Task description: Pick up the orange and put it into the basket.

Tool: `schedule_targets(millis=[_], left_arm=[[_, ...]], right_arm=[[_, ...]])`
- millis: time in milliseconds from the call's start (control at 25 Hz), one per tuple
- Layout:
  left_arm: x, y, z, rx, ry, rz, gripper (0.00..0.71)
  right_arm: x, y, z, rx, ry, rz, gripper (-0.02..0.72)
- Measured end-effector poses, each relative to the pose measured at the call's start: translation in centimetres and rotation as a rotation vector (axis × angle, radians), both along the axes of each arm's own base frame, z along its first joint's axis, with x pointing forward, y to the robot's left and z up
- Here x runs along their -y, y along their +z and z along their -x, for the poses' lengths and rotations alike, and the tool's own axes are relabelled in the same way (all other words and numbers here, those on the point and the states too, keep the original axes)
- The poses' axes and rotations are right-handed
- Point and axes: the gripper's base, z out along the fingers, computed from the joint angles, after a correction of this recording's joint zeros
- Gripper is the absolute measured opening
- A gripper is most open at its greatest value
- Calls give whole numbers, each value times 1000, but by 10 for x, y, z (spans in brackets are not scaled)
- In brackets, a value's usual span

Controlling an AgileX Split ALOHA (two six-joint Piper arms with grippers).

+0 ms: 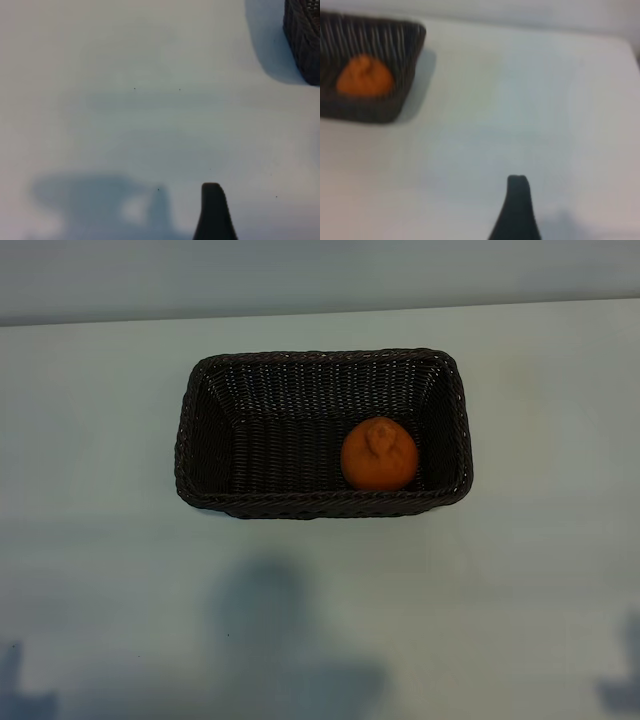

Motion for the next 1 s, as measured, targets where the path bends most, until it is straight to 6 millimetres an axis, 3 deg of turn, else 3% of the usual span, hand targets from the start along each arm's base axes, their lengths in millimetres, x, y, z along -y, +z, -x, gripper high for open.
schedule_targets(millis=[280, 1000], left_arm=[[0, 0, 0, 0, 0, 0, 507], [0, 0, 0, 0, 0, 0, 507]], right_arm=[[1, -29, -14, -115, 0, -12, 560], [2, -28, -17, -86, -18, -21, 560]])
